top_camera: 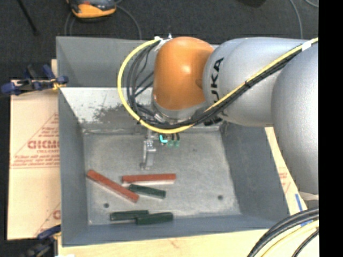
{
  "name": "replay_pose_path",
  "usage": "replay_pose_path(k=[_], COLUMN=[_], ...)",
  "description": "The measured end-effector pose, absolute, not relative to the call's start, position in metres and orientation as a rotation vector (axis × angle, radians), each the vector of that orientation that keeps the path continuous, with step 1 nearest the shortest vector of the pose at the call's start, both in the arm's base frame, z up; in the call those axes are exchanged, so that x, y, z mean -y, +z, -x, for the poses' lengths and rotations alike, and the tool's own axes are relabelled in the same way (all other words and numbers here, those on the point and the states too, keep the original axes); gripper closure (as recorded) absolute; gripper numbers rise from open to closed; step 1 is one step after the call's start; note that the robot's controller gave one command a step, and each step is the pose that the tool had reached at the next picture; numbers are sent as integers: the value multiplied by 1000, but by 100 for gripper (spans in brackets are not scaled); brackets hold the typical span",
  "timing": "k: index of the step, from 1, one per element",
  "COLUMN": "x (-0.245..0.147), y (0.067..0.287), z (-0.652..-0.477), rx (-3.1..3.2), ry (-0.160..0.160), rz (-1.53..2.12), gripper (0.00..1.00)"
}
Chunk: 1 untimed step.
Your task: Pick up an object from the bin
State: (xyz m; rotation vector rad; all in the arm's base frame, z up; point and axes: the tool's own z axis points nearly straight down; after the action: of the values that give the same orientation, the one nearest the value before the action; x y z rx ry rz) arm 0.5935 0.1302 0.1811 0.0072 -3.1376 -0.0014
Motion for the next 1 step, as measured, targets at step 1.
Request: replay_pose_path(k=[1], x=[-130], y=[183], z=[-594], rx=[3140], ry=[-2], rz=[-6], gripper=[0])
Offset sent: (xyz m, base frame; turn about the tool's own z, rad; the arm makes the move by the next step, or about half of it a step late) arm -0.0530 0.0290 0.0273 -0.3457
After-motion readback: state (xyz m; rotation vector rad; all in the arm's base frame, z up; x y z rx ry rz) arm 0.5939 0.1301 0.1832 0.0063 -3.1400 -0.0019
